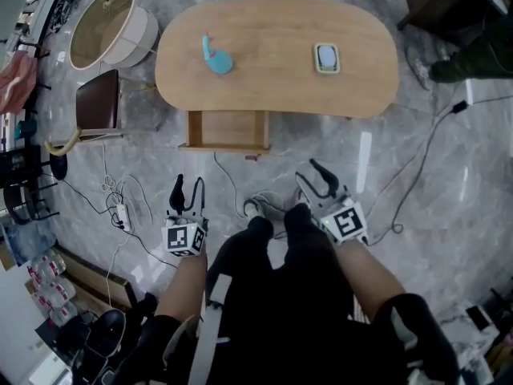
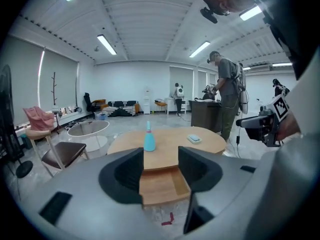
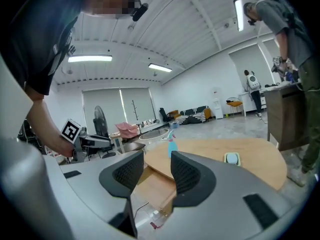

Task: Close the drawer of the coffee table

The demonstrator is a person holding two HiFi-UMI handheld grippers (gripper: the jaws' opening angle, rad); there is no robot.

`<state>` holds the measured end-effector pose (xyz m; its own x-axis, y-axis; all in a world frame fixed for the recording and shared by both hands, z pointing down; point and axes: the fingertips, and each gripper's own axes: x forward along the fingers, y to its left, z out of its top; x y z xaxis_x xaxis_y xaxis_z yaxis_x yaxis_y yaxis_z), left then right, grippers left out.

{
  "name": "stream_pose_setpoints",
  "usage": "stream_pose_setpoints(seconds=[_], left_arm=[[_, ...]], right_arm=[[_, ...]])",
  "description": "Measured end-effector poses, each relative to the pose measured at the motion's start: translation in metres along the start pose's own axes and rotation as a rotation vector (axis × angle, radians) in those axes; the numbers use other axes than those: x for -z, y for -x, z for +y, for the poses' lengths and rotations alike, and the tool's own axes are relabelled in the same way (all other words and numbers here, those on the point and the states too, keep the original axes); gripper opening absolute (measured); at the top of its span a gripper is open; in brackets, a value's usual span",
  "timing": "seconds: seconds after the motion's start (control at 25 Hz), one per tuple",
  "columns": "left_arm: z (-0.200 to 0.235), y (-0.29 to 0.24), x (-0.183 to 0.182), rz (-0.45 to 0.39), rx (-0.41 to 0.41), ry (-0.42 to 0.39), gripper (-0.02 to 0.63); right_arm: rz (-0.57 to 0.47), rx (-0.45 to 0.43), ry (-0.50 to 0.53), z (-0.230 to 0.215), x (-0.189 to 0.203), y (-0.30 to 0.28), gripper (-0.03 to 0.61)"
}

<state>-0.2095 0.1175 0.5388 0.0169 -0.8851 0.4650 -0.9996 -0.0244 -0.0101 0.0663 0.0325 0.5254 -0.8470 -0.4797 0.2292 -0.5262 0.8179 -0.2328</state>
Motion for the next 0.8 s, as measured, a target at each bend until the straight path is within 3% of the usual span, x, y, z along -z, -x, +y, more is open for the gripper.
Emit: stream_pose_setpoints(seconds=[0.08,0.24,0.48,0.6,0.8], left_arm=[[-0.002,0.003,-0.004,0.000,-0.019,0.015,0.216],[-0.006,0.000,-0.012,-0.003,0.028,-0.047,0.216],[0.025,-0.022,0.021,-0.003,0.087,-0.037,0.216],[0.035,-0.028,0.052,0.039,0.155,-0.060,0.216],[0.051,-0.049,0.083,0.032,0.306,-0.082,0.216]], right_arm=[[-0.007,-0.021,-0.006,0.000,-0.006,0.003,0.169],[-0.021,-0.014,-0.035,0.003,-0.011,-0.005,0.169],[-0.007,-0.001,0.021,0.032,0.014,-0.048,0.169],[0.085,0.027,0.047,0.054,0.045,-0.065,0.169],[0.191,0.122,-0.021,0.080,0.114,-0.113,0.169]])
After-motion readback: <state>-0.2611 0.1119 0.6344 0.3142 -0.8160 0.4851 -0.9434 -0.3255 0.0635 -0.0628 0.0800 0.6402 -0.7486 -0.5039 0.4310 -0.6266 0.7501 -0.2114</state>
